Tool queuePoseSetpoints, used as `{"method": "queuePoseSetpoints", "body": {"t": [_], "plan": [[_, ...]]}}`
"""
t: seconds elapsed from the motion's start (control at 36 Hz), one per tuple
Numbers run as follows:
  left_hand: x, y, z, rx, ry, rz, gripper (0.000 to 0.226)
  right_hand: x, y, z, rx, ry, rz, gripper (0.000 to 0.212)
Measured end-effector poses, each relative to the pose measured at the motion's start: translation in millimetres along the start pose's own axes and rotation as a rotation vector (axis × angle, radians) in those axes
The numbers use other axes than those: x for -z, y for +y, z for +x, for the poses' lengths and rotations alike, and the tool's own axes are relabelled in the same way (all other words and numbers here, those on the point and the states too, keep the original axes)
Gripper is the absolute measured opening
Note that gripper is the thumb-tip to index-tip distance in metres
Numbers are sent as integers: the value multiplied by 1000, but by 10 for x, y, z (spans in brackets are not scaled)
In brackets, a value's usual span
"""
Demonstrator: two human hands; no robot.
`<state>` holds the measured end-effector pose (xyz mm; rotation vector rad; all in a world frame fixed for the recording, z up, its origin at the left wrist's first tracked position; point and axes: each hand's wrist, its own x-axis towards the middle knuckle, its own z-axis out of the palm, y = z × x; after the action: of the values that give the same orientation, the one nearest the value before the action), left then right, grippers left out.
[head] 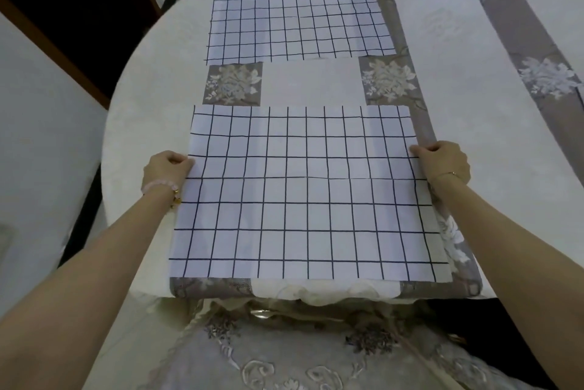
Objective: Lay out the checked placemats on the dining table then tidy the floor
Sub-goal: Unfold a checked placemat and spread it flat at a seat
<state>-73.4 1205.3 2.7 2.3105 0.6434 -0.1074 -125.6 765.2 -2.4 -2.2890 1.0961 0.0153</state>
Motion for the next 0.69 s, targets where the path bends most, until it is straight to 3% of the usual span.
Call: {"method": "queuePoseSetpoints", "body": {"t": [0.19,0.31,0.5,0.61,0.69], "plan": [[35,-37,-31,-20,31,75,31,44,45,-136,56,44,130,42],[48,-124,-134,-262,104,258,33,86,254,-501,308,36,40,28],[-48,-318,-190,-748,-217,438,45,-74,778,-1231,786,-54,-273,23],[-93,-337,-165,-742,-315,543,65,-158,909,-1360,808,-87,-387,48],[-88,-332,-129,-712,-348,653,74,-140,952,-1362,823,-92,-457,55]]}}
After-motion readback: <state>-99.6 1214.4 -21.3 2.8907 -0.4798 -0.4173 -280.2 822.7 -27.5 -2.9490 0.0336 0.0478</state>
